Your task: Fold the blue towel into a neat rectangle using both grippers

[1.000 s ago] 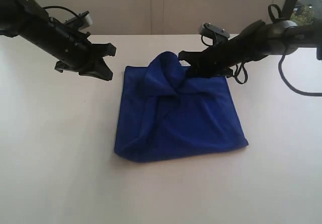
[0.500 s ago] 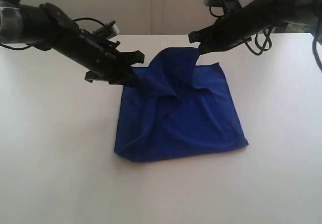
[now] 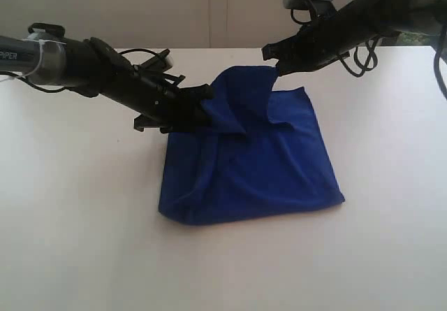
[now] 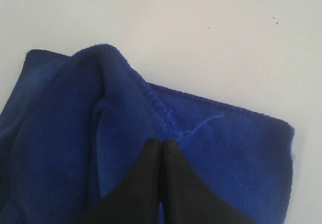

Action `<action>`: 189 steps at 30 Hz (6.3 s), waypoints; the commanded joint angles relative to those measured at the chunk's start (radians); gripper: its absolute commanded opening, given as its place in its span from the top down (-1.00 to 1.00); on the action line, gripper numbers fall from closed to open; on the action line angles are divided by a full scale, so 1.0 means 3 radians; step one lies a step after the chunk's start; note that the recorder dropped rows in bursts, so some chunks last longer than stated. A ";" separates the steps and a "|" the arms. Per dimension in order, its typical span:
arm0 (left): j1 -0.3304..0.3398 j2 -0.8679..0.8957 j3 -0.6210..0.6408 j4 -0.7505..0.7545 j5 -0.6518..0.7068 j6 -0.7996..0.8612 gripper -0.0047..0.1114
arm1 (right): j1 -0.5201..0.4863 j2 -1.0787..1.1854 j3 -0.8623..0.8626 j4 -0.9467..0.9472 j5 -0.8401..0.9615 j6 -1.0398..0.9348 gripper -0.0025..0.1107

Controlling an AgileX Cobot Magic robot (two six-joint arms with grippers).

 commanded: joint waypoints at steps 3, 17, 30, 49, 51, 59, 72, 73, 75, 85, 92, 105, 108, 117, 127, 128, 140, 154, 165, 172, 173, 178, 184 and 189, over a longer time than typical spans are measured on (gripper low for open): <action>-0.0018 0.0020 -0.0008 -0.0301 -0.0025 0.0178 0.13 | -0.0018 -0.0024 0.0006 -0.0032 -0.0014 0.0001 0.96; -0.0018 0.0096 -0.0045 -0.0572 0.0043 0.0375 0.13 | -0.0018 -0.0024 0.0006 -0.0032 0.0008 0.0001 0.96; -0.0018 0.0096 -0.0045 -0.0558 0.0138 0.0383 0.68 | -0.0018 -0.0024 0.0006 -0.0032 0.0008 0.0001 0.96; 0.0309 -0.0608 -0.0045 -0.0305 0.0824 0.0846 0.92 | -0.0018 -0.0431 0.0006 -0.0404 0.0329 0.0048 0.96; 0.0315 -0.0740 -0.0045 -0.0077 0.0986 0.0846 0.92 | -0.0018 -0.0548 0.0006 -0.0601 0.0548 0.0182 0.96; 0.0308 -0.1205 -0.0045 0.0582 0.1882 0.0883 0.92 | -0.0018 -0.1218 0.0006 -0.0954 0.1351 0.0254 0.96; 0.0052 -0.2090 -0.0045 0.0861 0.2797 0.0702 0.92 | 0.0009 -0.2328 0.0568 -0.0921 0.1966 0.0338 0.96; 0.0036 -0.2137 -0.0045 0.0896 0.2797 0.0676 0.92 | 0.0018 -0.2408 0.0642 -0.0921 0.1993 0.0338 0.96; -0.0014 -0.2250 -0.0045 0.0956 0.2797 0.0639 0.92 | 0.0053 -0.2577 0.0800 -0.0919 0.2003 0.0338 0.96; -0.0092 -0.2867 -0.0045 0.1028 0.2797 0.0321 0.92 | 0.0183 -0.3519 0.1167 -0.0905 0.2023 0.0413 0.96; -0.0092 -0.3090 0.0070 0.1051 0.2797 0.0222 0.92 | 0.0183 -0.3729 0.1210 -0.0905 0.2038 0.0413 0.96; -0.0092 -0.3083 0.0654 0.1120 0.2292 0.0911 0.92 | 0.0183 -0.3524 0.1797 -0.1039 0.1270 0.0400 0.96; -0.0092 -0.3083 0.0654 0.1169 0.1989 0.1044 0.92 | 0.0183 -0.3501 0.1845 -0.1125 0.0879 0.0400 0.96; -0.0092 -0.2761 0.0654 0.1240 0.1697 0.1057 0.92 | 0.0183 -0.3214 0.2014 -0.1170 0.0704 0.0307 0.96; -0.0086 -0.2628 0.0654 0.1635 0.1582 0.1057 0.92 | 0.0183 -0.3206 0.2046 -0.1389 0.0253 0.0314 0.96; -0.0086 -0.2637 0.0654 0.1649 0.1542 0.1057 0.92 | 0.0183 -0.3225 0.2046 -0.1389 0.0214 0.0314 0.96; -0.0086 -0.2573 0.0654 0.1702 0.0748 0.1064 0.92 | 0.0183 -0.3052 0.2046 -0.1367 -0.0010 0.0314 0.96; -0.0086 -0.2270 0.0648 0.1805 0.0280 0.1050 0.92 | 0.0183 -0.2871 0.1967 -0.1507 -0.0336 0.0421 0.96; -0.0086 -0.2005 0.0648 0.1790 -0.0185 0.1054 0.92 | 0.0176 -0.2449 0.1965 -0.1526 -0.0692 0.0427 0.96; -0.0086 -0.1860 0.0648 0.1790 -0.0404 0.1054 0.92 | 0.0154 -0.2343 0.1965 -0.1526 -0.0873 0.0452 0.96; -0.0086 -0.1852 0.0648 0.1790 -0.0434 0.1054 0.92 | 0.0147 -0.2343 0.1950 -0.1526 -0.0881 0.0462 0.96; -0.0086 -0.1846 0.0634 0.1790 -0.0609 0.1068 0.92 | 0.0107 -0.2349 0.1790 -0.1550 -0.0853 0.0495 0.96; -0.0086 -0.1649 0.0614 0.1790 -0.0724 0.1061 0.92 | 0.0107 -0.2165 0.1734 -0.1550 -0.0906 0.0514 0.96; -0.0086 -0.1536 0.0614 0.1790 -0.0918 0.1061 0.92 | 0.0107 -0.1958 0.1734 -0.1550 -0.1071 0.0514 0.96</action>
